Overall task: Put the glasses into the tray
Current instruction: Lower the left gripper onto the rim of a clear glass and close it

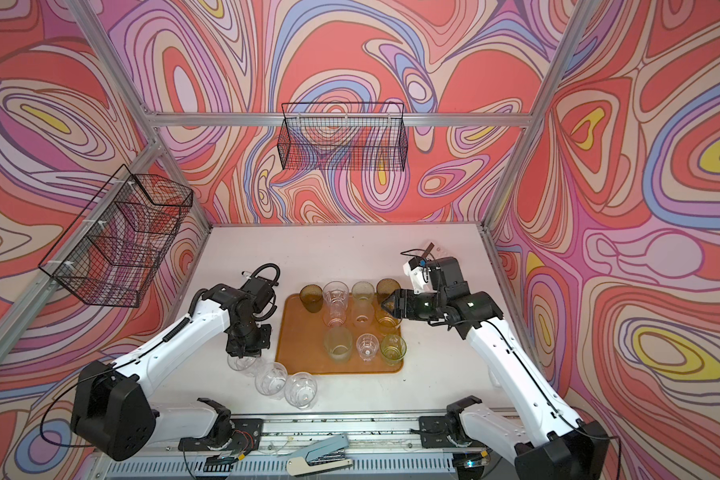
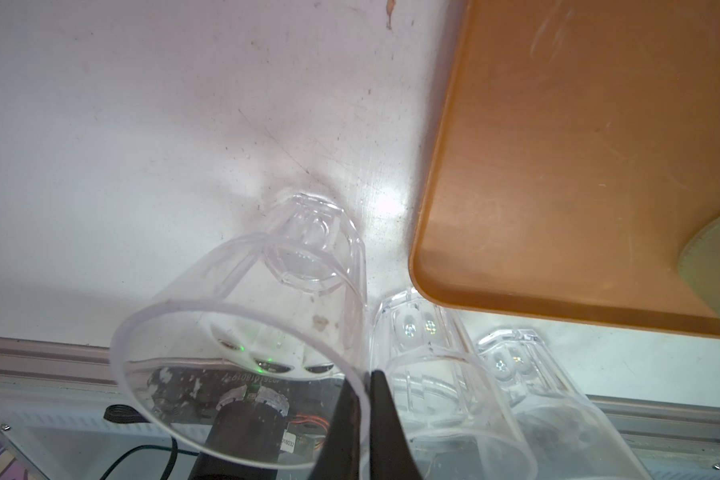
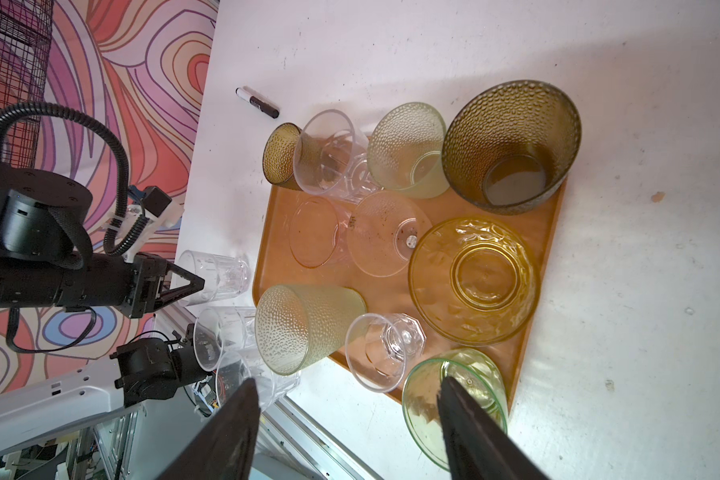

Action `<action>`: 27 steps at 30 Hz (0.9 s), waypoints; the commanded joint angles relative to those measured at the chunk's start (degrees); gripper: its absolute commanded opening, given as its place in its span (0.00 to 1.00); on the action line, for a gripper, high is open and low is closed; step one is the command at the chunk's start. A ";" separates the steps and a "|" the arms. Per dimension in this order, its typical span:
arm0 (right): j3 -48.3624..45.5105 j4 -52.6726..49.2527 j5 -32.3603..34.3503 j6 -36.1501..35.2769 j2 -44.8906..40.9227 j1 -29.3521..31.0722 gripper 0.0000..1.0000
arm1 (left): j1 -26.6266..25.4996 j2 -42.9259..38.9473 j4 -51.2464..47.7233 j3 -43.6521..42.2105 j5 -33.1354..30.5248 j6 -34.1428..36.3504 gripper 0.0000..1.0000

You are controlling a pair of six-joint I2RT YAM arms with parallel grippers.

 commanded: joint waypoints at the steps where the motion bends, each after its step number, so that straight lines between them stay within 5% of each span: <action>1: -0.59 0.77 0.15 -0.30 -0.16 -0.05 0.71 | -0.83 0.73 -4.43 3.15 -2.23 1.12 0.00; 27: 0.24 0.26 0.39 -0.56 -0.14 -0.07 0.71 | -8.80 11.95 -7.55 21.68 -4.61 2.74 0.00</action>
